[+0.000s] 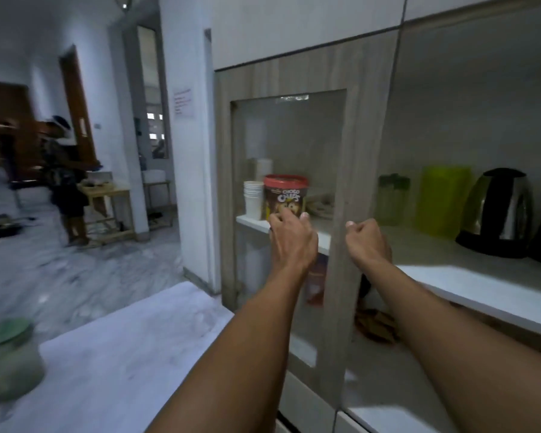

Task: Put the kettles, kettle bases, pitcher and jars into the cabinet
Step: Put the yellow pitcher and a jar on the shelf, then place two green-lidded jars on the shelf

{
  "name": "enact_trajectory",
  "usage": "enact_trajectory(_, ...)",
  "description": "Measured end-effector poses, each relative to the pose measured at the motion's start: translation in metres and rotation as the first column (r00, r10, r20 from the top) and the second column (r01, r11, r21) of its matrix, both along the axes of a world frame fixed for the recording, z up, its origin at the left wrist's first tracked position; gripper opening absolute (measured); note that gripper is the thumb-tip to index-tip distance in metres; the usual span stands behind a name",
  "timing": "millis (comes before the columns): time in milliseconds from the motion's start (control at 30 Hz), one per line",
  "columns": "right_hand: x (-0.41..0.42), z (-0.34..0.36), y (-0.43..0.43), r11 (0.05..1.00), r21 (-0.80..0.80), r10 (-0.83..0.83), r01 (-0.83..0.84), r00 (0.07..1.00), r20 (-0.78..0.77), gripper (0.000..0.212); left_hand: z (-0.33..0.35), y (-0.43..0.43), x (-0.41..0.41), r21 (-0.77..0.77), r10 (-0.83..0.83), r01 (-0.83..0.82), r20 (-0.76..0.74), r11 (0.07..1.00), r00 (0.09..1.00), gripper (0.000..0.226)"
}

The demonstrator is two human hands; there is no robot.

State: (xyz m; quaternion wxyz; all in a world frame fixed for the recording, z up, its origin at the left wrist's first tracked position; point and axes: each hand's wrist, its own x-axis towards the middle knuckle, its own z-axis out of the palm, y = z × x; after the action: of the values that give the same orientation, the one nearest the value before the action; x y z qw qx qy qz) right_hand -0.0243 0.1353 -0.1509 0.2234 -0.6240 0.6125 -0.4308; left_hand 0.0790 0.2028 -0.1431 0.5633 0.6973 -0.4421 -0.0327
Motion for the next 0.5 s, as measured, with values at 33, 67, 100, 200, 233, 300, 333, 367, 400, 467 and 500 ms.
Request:
enact_trajectory(33,0.026,-0.001,0.015,0.999,0.007,0.033,-0.033,0.999,0.009,0.039,-0.002,0.02,0.025,0.01,0.035,-0.035,0.004,0.999,0.999,0.037)
enact_trajectory(67,0.05,-0.003,0.029,0.998,0.017,0.063,-0.064,0.998,0.025,0.039,-0.005,0.039,0.046,0.025,0.068,-0.069,0.012,0.997,0.998,0.037)
enact_trajectory(100,0.082,-0.006,0.048,0.994,0.028,0.104,-0.105,0.994,0.039,0.038,-0.009,0.063,0.075,0.039,0.115,-0.116,0.029,0.993,0.993,0.037)
enact_trajectory(200,0.18,-0.025,0.117,0.965,0.064,0.25,-0.254,0.966,0.062,0.039,-0.025,0.141,0.158,0.084,0.227,-0.235,0.09,0.968,0.97,0.039)
enact_trajectory(233,0.208,-0.034,0.139,0.949,0.082,0.3,-0.304,0.952,0.065,0.039,-0.031,0.165,0.182,0.11,0.259,-0.27,0.107,0.956,0.96,0.039)
enact_trajectory(300,0.272,-0.058,0.196,0.902,0.137,0.406,-0.41,0.912,0.055,0.038,-0.045,0.223,0.24,0.175,0.337,-0.362,0.153,0.916,0.929,0.039)
enact_trajectory(333,0.301,-0.068,0.223,0.876,0.154,0.455,-0.457,0.889,0.051,0.037,-0.051,0.249,0.269,0.187,0.382,-0.409,0.167,0.893,0.909,0.037)
enact_trajectory(367,0.329,-0.077,0.248,0.846,0.174,0.503,-0.503,0.863,0.049,0.035,-0.056,0.276,0.296,0.199,0.429,-0.456,0.167,0.867,0.888,0.036)
enact_trajectory(400,0.35,-0.085,0.269,0.82,0.193,0.542,-0.539,0.839,0.043,0.034,-0.062,0.298,0.318,0.222,0.469,-0.493,0.151,0.841,0.87,0.036)
enact_trajectory(467,0.391,-0.099,0.31,0.76,0.239,0.618,-0.604,0.786,0.02,0.031,-0.076,0.346,0.359,0.289,0.54,-0.553,0.131,0.782,0.832,0.038)
enact_trajectory(500,0.411,-0.106,0.326,0.736,0.246,0.649,-0.631,0.761,0.013,0.03,-0.083,0.367,0.378,0.31,0.565,-0.575,0.128,0.758,0.815,0.038)
